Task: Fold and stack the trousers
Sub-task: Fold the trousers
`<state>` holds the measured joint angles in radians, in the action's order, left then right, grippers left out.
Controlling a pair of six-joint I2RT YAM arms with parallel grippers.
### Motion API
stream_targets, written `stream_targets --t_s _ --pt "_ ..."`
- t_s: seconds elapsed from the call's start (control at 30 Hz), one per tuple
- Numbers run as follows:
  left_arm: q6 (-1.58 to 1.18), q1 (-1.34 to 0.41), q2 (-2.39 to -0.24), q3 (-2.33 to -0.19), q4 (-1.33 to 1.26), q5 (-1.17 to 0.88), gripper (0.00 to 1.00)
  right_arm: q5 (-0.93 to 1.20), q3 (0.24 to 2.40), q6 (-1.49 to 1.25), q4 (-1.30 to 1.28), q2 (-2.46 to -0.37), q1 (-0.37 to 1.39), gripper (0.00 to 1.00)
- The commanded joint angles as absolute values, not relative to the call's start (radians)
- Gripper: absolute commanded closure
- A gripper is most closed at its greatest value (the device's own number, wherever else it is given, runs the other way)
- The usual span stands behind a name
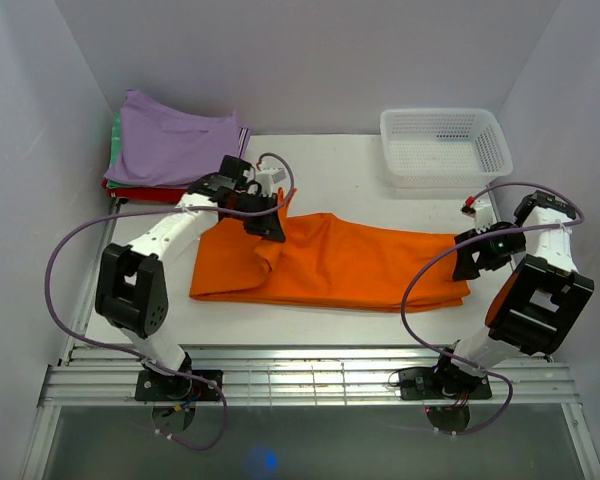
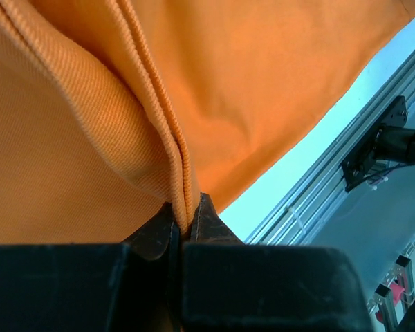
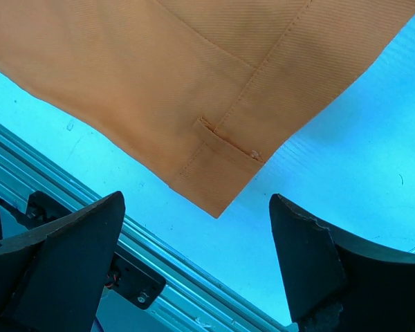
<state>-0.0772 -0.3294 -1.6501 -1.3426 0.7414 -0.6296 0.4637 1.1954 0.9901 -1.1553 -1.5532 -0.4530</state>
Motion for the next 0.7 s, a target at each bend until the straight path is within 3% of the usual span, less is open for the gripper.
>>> stream_targets --t_s 0.0,0.23,0.3,0.33,0.43,0.47,0.53,0.57,0.63,0.67 --pt "-0.248 -0.443 -1.722 -1.341 0.554 -0.536 1.0 0.451 1.23 1.025 -1.195 -1.542 -0.462 0.1" --pt "-0.344 -0.569 -1.876 -1.367 0.436 -0.436 1.0 0.442 1.22 1.02 -1.203 -1.531 -0.462 0.1" --pt "-0.35 -0.574 -1.896 -1.377 0.433 -0.422 0.82 0.451 1.22 1.017 -1.209 -1.534 -0.462 0.1" --pt "-0.342 -0.575 -1.896 -1.382 0.437 -0.432 0.65 0.453 1.22 1.016 -1.207 -1.535 -0.462 0.1" --pt "-0.273 -0.575 -1.826 -1.375 0.448 -0.472 0.53 0.462 1.22 1.008 -1.198 -1.54 -0.457 0.1" --pt "-0.256 -0.575 -1.8 -1.361 0.456 -0.472 0.37 0.466 1.22 1.006 -1.195 -1.543 -0.453 0.1" --pt "-0.206 -0.575 -1.746 -1.355 0.512 -0.463 0.25 0.472 1.23 0.994 -1.189 -1.549 -0.449 0.1" --pt "-0.192 -0.572 -1.689 -1.353 0.54 -0.454 0.14 0.483 1.238 0.989 -1.189 -1.554 -0.449 0.1" --pt "-0.183 -0.53 -1.628 -1.347 0.606 -0.425 0.03 0.492 1.262 0.977 -1.189 -1.56 -0.449 0.1" --pt "-0.183 -0.497 -1.562 -1.339 0.62 -0.426 0.02 0.505 1.269 0.974 -1.19 -1.562 -0.449 0.1"
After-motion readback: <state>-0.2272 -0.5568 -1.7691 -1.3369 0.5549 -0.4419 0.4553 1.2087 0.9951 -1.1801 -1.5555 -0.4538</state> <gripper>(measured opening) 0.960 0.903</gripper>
